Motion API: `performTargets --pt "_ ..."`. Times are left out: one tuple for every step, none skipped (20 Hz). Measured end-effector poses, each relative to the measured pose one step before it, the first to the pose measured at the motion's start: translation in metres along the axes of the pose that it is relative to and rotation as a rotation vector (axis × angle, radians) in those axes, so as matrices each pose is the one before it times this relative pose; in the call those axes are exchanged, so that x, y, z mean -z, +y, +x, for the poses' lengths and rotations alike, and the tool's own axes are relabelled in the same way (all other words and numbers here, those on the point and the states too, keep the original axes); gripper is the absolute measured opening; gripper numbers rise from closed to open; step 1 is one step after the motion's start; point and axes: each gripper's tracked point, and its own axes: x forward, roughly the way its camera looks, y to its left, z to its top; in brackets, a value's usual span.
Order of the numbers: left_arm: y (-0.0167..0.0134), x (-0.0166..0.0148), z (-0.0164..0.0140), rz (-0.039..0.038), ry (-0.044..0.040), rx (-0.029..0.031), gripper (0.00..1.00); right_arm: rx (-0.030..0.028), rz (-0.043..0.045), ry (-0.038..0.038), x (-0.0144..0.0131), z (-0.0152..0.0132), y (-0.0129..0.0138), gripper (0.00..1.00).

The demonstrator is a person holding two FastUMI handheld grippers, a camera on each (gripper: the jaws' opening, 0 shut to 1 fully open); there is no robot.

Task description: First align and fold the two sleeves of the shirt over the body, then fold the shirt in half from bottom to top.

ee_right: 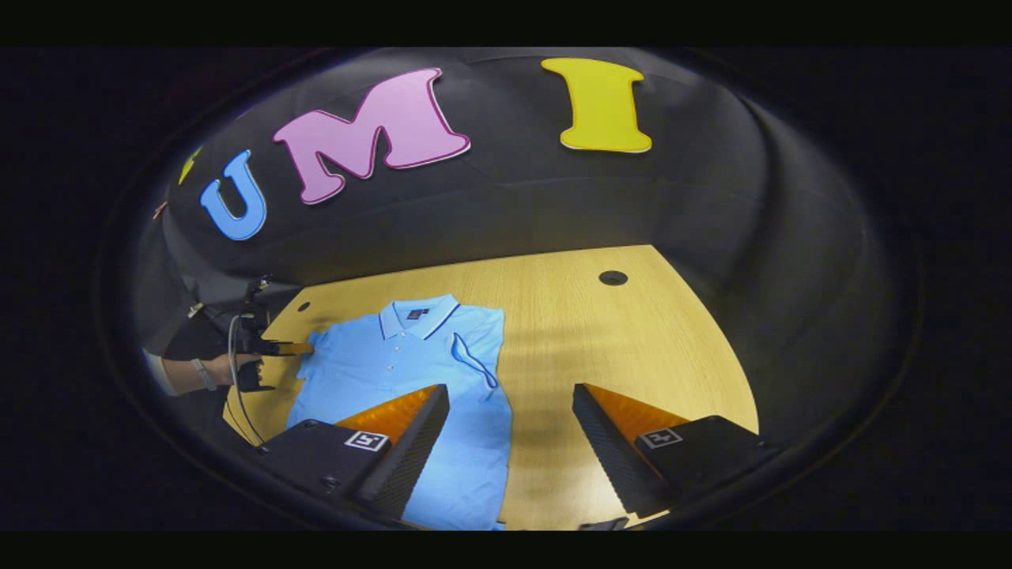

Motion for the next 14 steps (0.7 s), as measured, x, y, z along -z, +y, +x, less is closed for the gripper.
performTargets --pt "-0.00281 -0.00156 -0.00055 -0.00372 0.00178 0.01772 0.09 0.00023 0.00530 -0.00109 -0.00077 -0.00023 -0.00037 0.98" --pt "-0.00412 -0.00341 -0.00070 -0.01674 -0.00588 0.02726 0.08 0.00001 0.00085 0.00046 0.00083 0.00017 -0.00130 0.98" --pt "-0.00338 -0.00491 -0.00278 -0.02613 -0.00807 0.01587 0.07 -0.00663 -0.00225 0.00019 -0.00006 0.00021 0.00009 0.98" --pt "-0.00249 -0.00461 -0.00303 -0.02427 -0.01483 0.00408 0.06 -0.00759 -0.00376 -0.00287 -0.00018 0.00102 0.00123 0.98" --pt "-0.00670 -0.00698 -0.00569 -0.01576 -0.01422 0.01900 0.07 -0.00328 -0.00449 -0.00244 -0.00065 0.00225 -0.00007 0.98" --pt "-0.00802 -0.00645 -0.00634 -0.00179 -0.01650 0.02219 0.06 -0.00336 0.00006 -0.00065 -0.00031 0.00081 -0.00051 0.98" --pt "-0.00927 -0.00598 -0.00625 0.01867 -0.00843 0.02299 0.06 -0.00844 0.00473 -0.00071 -0.00138 0.00174 0.00133 0.98" --pt "-0.00773 -0.00386 -0.00259 0.03764 -0.00922 0.00998 0.06 -0.01095 0.00445 -0.00278 -0.00111 0.00136 0.00265 0.98" --pt "-0.00994 -0.00501 -0.00296 0.04091 -0.01023 0.01378 0.02 -0.01005 0.00155 -0.00796 -0.00217 0.00268 0.00274 0.98" --pt "-0.01366 -0.00504 -0.00375 0.03134 -0.00322 0.02468 0.06 -0.00817 0.00126 -0.00640 -0.00148 0.00076 0.00176 0.98" --pt "-0.01680 -0.00385 -0.00518 0.02534 -0.00039 0.03651 0.06 -0.00921 0.00151 -0.00384 -0.00098 0.00149 0.00297 0.98" --pt "-0.01600 -0.00163 -0.00079 0.02317 -0.00136 0.03647 0.06 -0.00525 -0.00218 -0.00195 -0.00008 -0.00131 0.00103 0.98" --pt "-0.01775 0.00127 0.00232 0.02105 0.01190 0.03505 0.06 -0.00085 -0.01269 0.00289 0.00245 -0.00039 -0.00104 0.98" --pt "-0.01373 0.01001 0.00913 0.01413 0.03089 0.01903 0.06 0.00141 -0.01195 0.00281 0.00124 -0.00034 -0.00127 0.98"
